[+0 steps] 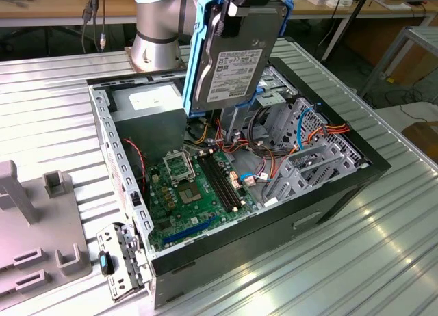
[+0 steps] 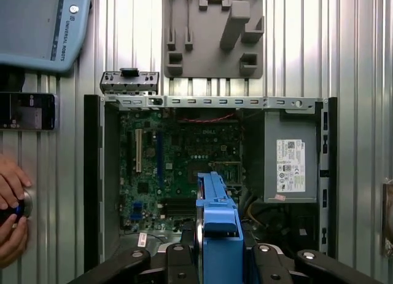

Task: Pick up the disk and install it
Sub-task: 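Insert the disk into the insertion slot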

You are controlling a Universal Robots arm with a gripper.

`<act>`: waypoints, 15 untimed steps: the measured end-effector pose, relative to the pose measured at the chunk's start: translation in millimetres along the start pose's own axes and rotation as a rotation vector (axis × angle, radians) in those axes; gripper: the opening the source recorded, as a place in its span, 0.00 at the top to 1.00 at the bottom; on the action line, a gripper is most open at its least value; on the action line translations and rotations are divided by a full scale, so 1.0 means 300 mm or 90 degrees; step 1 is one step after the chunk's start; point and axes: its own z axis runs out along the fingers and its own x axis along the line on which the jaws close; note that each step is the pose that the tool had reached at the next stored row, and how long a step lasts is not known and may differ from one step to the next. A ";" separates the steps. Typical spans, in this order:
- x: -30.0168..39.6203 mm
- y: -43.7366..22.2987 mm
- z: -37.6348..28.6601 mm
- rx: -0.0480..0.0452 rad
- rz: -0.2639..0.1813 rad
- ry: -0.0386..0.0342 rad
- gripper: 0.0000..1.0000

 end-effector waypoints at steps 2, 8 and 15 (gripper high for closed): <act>0.001 -0.008 0.002 0.0000 0.000 0.0000 0.63; 0.002 -0.064 0.009 0.0000 0.000 0.0000 0.63; 0.020 -0.099 0.014 0.0000 0.000 0.0000 0.63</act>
